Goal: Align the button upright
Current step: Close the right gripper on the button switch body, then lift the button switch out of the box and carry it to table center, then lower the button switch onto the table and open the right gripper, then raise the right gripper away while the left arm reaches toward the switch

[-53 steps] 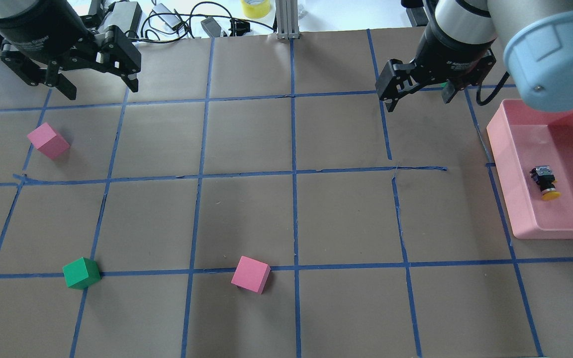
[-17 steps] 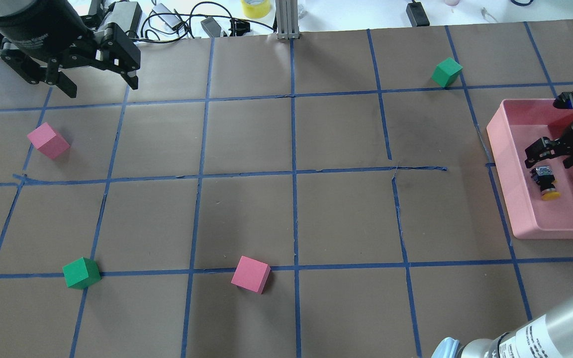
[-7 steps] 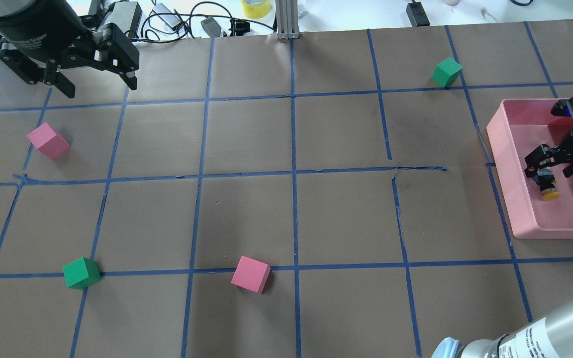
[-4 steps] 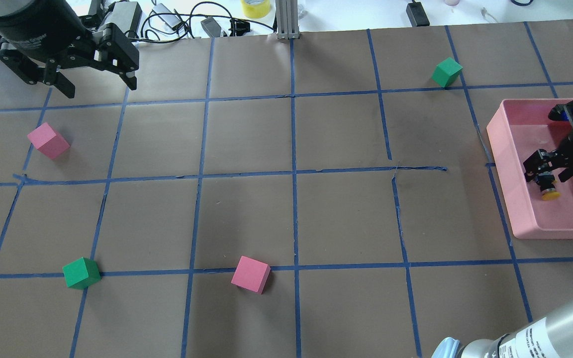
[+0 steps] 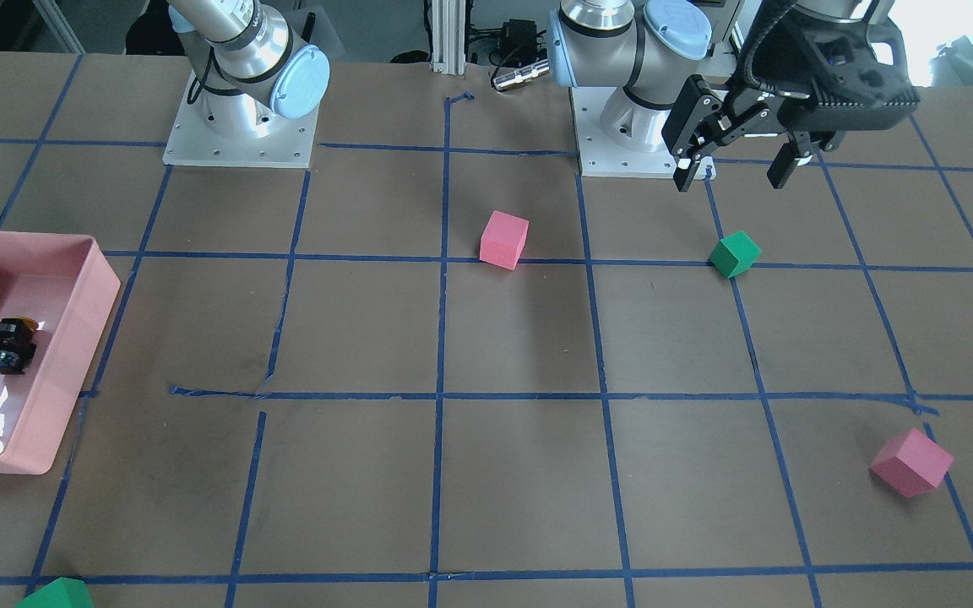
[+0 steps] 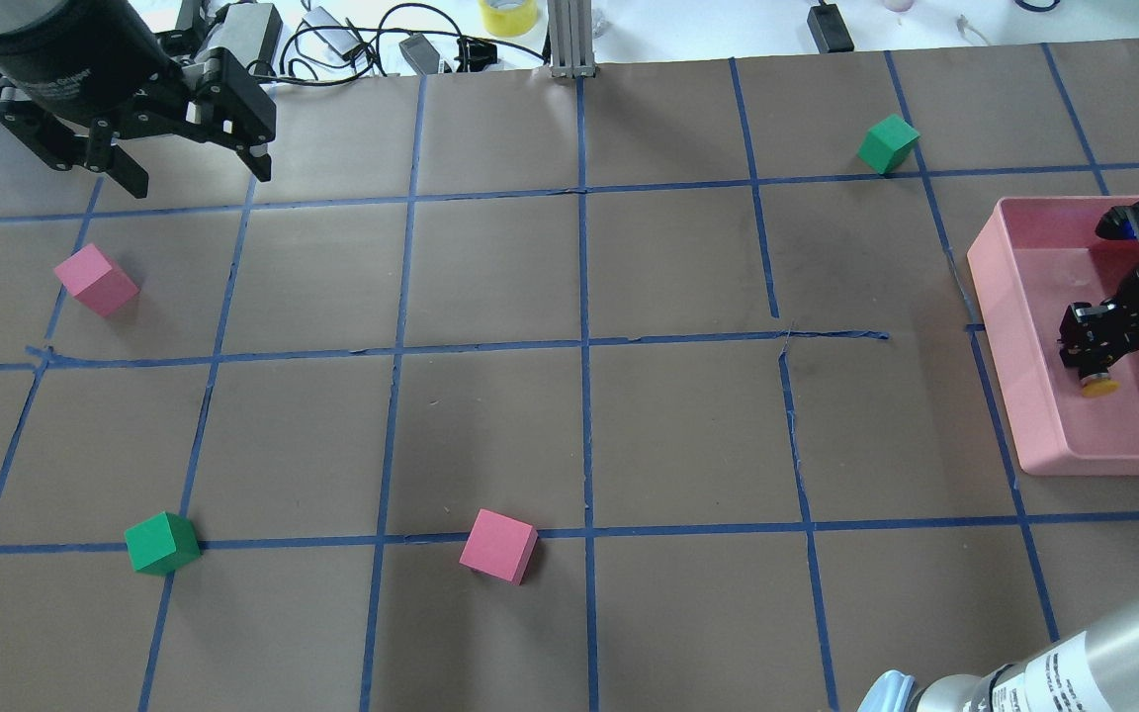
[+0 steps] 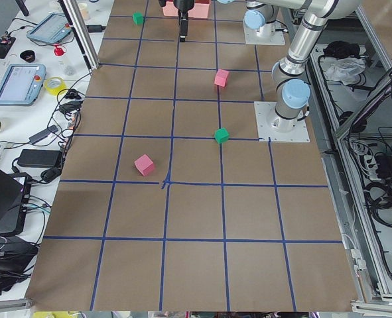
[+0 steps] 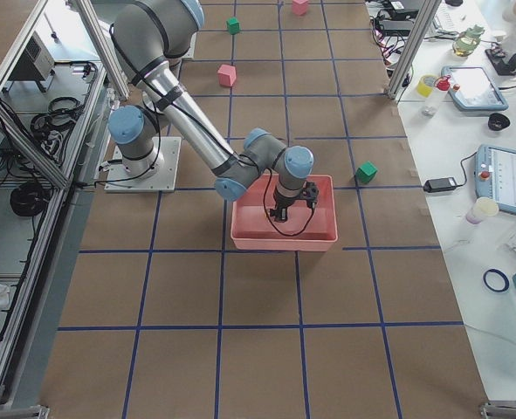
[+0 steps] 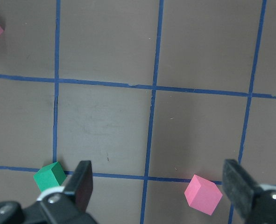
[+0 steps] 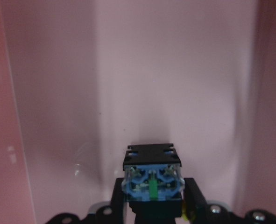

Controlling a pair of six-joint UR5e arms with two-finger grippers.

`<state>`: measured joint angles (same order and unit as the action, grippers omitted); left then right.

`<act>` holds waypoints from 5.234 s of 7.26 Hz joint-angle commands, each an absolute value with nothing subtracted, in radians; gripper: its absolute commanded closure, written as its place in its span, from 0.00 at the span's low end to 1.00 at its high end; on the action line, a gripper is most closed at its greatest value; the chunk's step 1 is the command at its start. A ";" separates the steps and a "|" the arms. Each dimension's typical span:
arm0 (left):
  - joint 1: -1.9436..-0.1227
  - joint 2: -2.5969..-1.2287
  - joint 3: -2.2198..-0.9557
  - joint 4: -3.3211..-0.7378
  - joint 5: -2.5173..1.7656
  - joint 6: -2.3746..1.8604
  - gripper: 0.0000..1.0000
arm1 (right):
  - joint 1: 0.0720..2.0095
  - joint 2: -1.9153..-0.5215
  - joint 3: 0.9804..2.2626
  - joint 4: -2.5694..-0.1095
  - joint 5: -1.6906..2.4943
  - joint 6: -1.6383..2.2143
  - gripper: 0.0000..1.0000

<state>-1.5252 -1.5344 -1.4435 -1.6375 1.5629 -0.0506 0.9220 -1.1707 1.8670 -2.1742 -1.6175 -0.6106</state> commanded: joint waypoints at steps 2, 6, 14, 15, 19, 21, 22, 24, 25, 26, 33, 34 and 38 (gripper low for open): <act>-1.528 -1.531 -1.443 -1.641 1.560 -0.051 0.00 | 0.922 -1.216 1.853 -2.169 -1.603 -0.607 0.98; -1.528 -1.534 -1.443 -1.640 1.560 -0.044 0.00 | 1.001 -1.299 1.690 -1.973 -1.603 -0.586 0.99; -1.522 -1.534 -1.442 -1.637 1.559 -0.043 0.00 | 1.698 -1.223 1.634 -2.013 -1.418 0.196 1.00; -1.522 -1.534 -1.442 -1.637 1.559 -0.043 0.00 | 1.785 -1.148 1.632 -2.131 -1.413 0.318 1.00; -1.522 -1.534 -1.443 -1.635 1.560 -0.043 0.00 | 1.893 -1.022 1.640 -2.255 -1.411 0.397 1.00; -1.522 -1.534 -1.443 -1.634 1.559 -0.043 0.00 | 1.910 -1.012 1.640 -2.270 -1.411 0.399 1.00; -1.522 -1.534 -1.442 -1.634 1.559 -0.043 0.00 | 1.913 -1.008 1.641 -2.270 -1.413 0.391 1.00; -1.520 -1.532 -1.442 -1.634 1.559 -0.043 0.00 | 1.916 -1.003 1.643 -2.267 -1.413 0.390 0.91; -1.522 -1.534 -1.443 -1.634 1.557 -0.043 0.00 | 1.916 -1.002 1.641 -2.269 -1.413 0.391 0.75; -1.522 -1.534 -1.442 -1.634 1.559 -0.043 0.00 | 1.916 -0.999 1.644 -2.269 -1.414 0.397 0.54; -1.522 -1.542 -1.424 -1.625 1.562 -0.031 0.00 | 1.869 -1.216 1.612 -2.041 -1.483 0.196 0.00; -1.523 -1.552 -1.425 -1.599 1.559 -0.034 0.00 | 1.802 -1.276 1.596 -1.900 -1.506 0.160 0.00; -1.535 -1.557 -1.469 -1.496 1.557 -0.050 0.00 | 1.596 -1.544 1.470 -1.418 -1.549 0.032 0.00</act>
<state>-1.5282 -1.5553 -1.4438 -1.5511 1.5574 -0.0373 1.6372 -1.4707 1.5071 -1.5209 -1.5253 0.0508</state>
